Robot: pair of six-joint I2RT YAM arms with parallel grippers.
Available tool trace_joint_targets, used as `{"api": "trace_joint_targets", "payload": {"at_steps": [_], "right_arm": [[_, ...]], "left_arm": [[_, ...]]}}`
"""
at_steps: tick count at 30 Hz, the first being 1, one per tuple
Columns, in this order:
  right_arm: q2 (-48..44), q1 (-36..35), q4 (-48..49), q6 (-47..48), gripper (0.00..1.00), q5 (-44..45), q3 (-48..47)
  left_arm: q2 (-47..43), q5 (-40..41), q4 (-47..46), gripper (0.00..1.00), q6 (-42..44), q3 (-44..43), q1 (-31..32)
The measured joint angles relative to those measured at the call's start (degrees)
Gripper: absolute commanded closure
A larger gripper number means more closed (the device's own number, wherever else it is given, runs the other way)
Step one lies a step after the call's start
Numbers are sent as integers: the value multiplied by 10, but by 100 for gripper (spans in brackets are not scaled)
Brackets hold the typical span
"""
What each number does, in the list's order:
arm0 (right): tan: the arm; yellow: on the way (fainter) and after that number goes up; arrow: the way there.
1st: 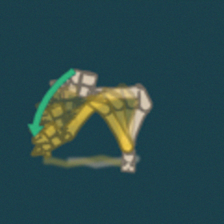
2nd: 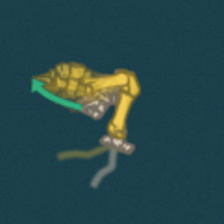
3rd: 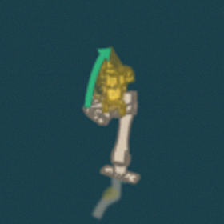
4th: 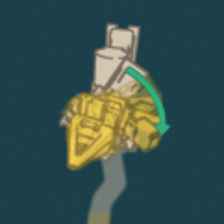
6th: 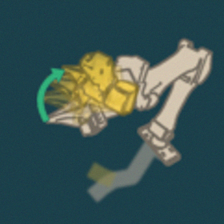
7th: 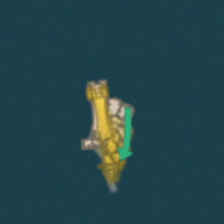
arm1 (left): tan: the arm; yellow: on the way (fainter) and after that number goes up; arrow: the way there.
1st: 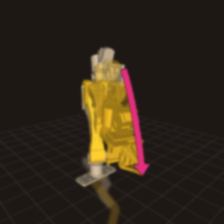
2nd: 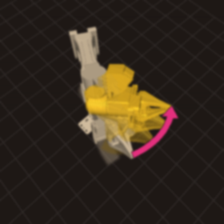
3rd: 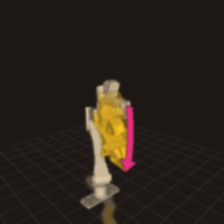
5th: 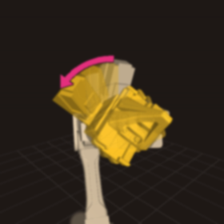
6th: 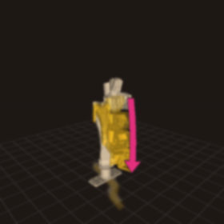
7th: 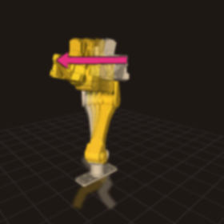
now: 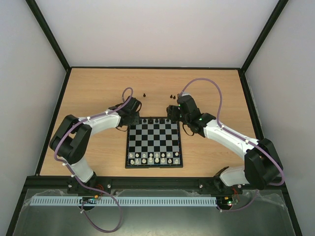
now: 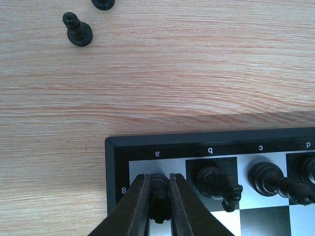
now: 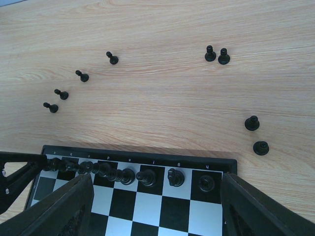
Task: Set up the chess pieces on the board
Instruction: Place the chess piece on the chessboard.
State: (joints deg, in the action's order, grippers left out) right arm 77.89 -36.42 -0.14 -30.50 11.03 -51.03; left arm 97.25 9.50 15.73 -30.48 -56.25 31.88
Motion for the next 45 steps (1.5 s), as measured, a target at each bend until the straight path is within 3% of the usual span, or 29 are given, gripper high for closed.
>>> {"api": "trace_joint_targets", "payload": {"at_steps": [18, 27, 36, 45], "right_arm": [[0, 0, 0, 0, 28, 0, 0], [0, 0, 0, 0, 28, 0, 0], [1, 0, 0, 0, 28, 0, 0], [9, 0, 0, 0, 25, 4, 0]], "left_arm": [[7, 2, -1, 81, 0, -10, 1], [1, 8, 10, 71, 0, -16, 1], [-115, 30, 53, 56, 7, -57, 3], [-186, 58, 38, 51, 26, -107, 3]]}}
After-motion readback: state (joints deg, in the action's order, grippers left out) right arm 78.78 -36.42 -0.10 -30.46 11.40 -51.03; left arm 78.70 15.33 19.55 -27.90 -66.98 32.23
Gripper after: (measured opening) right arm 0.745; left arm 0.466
